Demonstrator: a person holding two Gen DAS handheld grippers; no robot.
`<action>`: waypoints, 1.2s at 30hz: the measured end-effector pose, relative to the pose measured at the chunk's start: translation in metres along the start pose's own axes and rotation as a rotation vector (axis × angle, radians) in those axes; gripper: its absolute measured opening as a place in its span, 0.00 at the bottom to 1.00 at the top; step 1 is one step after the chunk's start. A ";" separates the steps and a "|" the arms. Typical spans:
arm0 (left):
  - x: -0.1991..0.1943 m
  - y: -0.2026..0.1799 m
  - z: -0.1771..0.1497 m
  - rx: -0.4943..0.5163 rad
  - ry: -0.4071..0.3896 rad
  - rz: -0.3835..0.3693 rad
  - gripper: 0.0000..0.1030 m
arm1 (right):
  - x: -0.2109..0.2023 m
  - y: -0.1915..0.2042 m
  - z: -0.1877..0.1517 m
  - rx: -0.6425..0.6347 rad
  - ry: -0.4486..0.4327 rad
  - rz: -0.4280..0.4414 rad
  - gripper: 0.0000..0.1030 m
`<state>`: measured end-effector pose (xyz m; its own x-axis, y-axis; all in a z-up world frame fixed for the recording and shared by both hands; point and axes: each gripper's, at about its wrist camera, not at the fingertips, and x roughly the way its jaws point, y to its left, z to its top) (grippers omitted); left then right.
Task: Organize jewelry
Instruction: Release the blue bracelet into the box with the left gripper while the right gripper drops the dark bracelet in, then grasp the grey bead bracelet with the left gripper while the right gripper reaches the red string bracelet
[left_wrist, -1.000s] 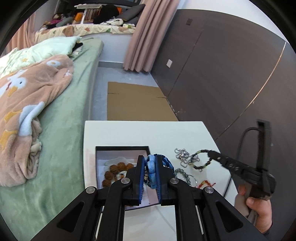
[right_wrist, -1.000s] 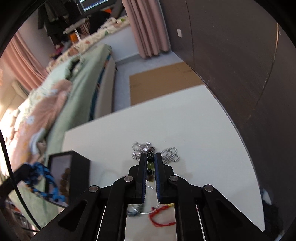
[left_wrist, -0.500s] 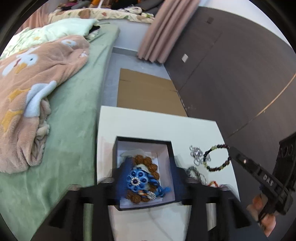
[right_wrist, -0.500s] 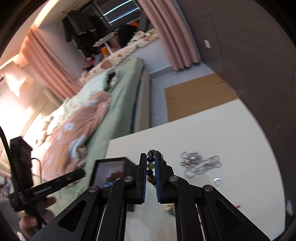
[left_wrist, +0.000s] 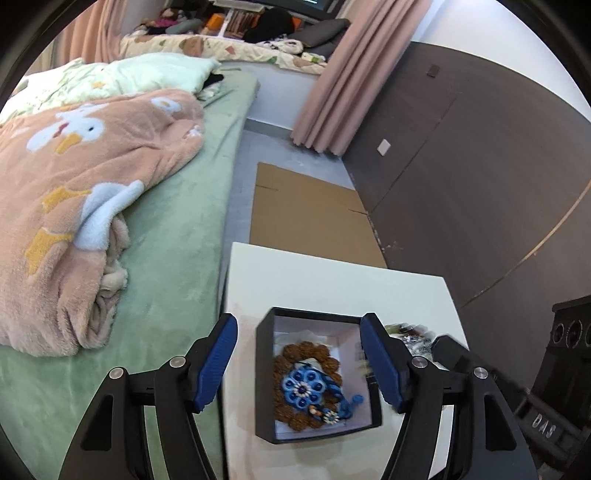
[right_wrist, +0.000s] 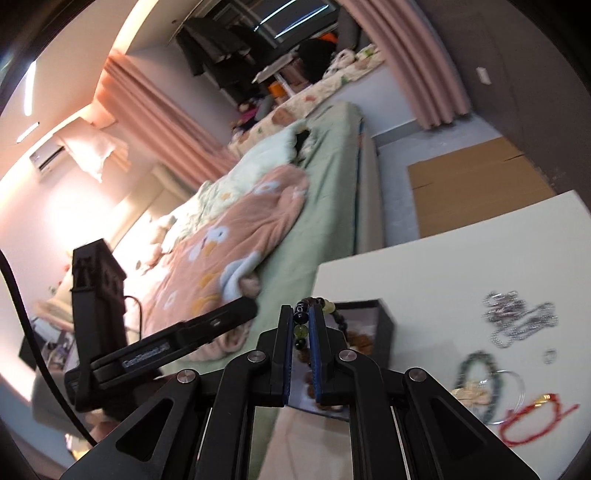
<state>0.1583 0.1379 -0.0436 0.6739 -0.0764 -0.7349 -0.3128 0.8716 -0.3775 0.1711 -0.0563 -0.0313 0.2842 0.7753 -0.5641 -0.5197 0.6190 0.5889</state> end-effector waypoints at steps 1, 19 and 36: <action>0.001 0.003 0.001 -0.011 0.000 -0.001 0.68 | 0.004 0.001 0.000 -0.003 0.017 -0.018 0.20; 0.011 -0.051 -0.014 0.084 0.008 -0.067 0.68 | -0.062 -0.070 0.010 0.134 -0.059 -0.208 0.64; 0.049 -0.125 -0.054 0.275 0.123 -0.092 0.38 | -0.100 -0.130 -0.001 0.254 0.009 -0.327 0.64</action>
<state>0.1947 -0.0009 -0.0628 0.5999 -0.2039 -0.7737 -0.0502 0.9555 -0.2908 0.2092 -0.2146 -0.0518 0.3940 0.5324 -0.7492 -0.1876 0.8446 0.5015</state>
